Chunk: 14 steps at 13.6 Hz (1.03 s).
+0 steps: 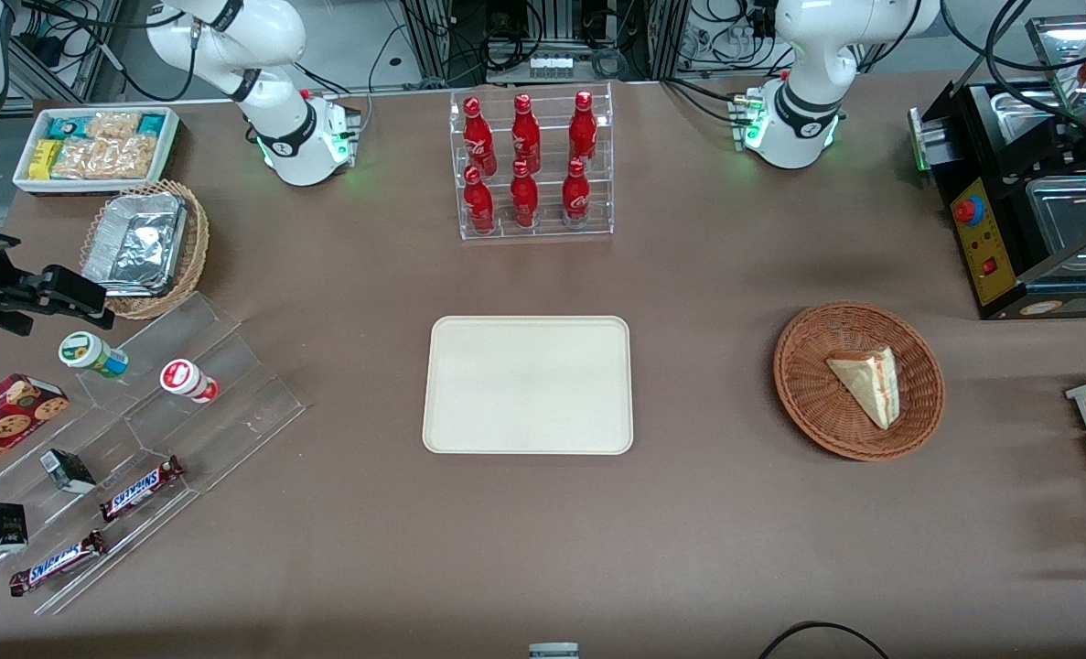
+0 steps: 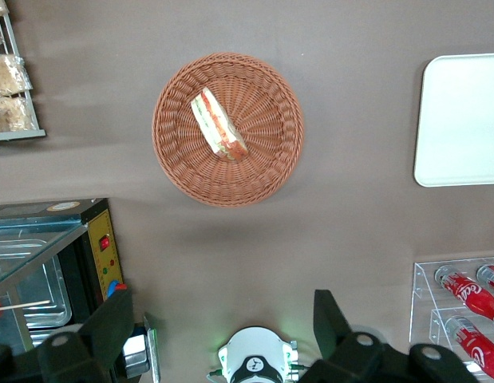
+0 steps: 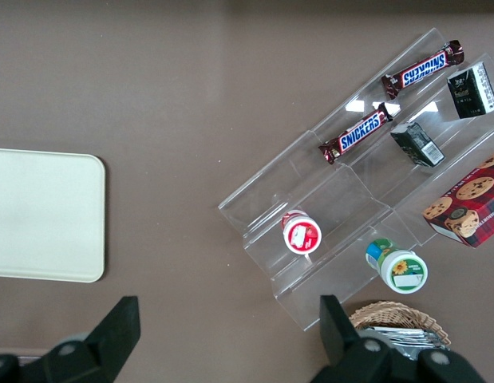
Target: Place sandwich from basket to tray
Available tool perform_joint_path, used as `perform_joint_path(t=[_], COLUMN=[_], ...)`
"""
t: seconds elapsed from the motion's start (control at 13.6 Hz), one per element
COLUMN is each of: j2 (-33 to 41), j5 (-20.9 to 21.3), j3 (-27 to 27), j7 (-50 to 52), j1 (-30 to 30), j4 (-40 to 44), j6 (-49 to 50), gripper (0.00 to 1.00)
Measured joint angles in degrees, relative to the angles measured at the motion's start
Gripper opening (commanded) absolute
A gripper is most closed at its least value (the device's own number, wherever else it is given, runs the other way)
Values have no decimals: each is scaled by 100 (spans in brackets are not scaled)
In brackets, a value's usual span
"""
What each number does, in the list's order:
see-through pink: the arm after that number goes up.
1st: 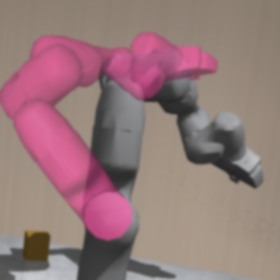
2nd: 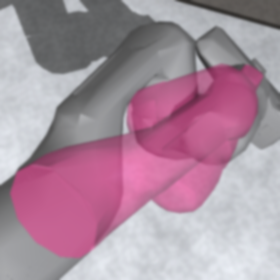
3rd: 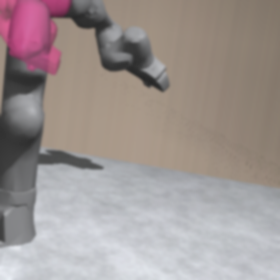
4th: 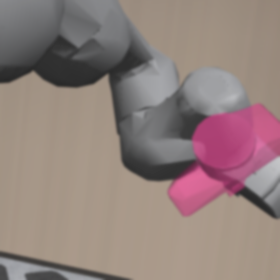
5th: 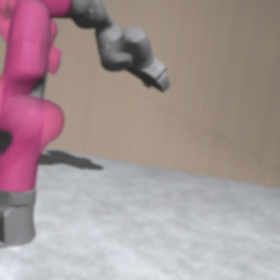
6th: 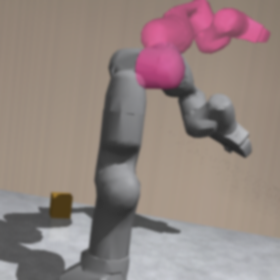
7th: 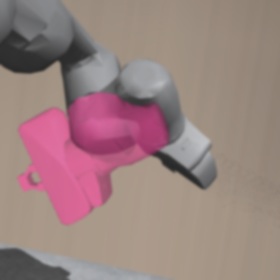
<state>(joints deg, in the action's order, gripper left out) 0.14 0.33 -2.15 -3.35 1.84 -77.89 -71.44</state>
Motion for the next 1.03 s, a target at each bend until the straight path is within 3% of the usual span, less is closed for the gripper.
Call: perform_joint_path(t=[0.51, 1.03], j2=[-388, -861], j5=[-1, -1], j3=[71, 233], j7=[337, 2754], j1=[164, 249], j4=[-214, -2323], j6=[-195, -2932], gripper=[100, 100])
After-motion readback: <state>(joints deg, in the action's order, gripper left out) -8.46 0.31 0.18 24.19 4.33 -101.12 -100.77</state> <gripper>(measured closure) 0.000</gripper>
